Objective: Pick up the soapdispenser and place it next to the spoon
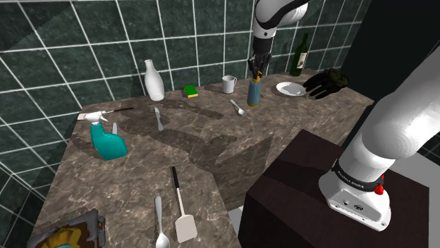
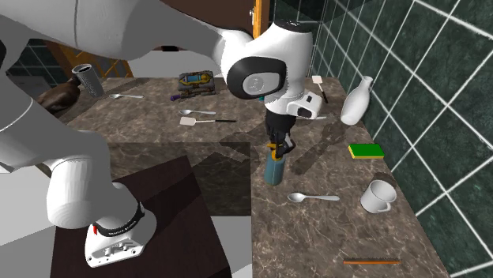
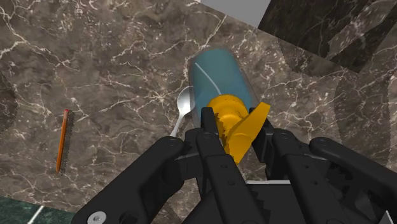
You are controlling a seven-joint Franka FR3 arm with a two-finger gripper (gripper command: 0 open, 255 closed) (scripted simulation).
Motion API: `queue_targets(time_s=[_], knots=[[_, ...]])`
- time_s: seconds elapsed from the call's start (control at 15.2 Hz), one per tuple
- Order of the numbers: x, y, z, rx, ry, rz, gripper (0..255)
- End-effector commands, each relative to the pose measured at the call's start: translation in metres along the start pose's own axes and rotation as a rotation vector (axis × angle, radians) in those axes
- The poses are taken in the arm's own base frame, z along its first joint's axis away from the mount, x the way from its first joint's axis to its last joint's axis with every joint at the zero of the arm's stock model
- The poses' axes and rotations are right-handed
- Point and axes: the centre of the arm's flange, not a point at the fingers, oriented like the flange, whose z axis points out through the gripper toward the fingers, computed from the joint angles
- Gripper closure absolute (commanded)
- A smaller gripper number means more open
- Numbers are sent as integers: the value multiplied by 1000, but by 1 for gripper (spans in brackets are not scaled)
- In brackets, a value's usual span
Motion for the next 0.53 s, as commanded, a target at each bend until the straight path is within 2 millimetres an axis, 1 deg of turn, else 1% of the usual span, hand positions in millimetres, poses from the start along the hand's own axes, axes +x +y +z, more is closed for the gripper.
queue_targets(time_s=[0.0, 0.46], knots=[[0, -1, -11, 0, 0, 0, 255], [0, 0, -47, 0, 0, 0, 255]])
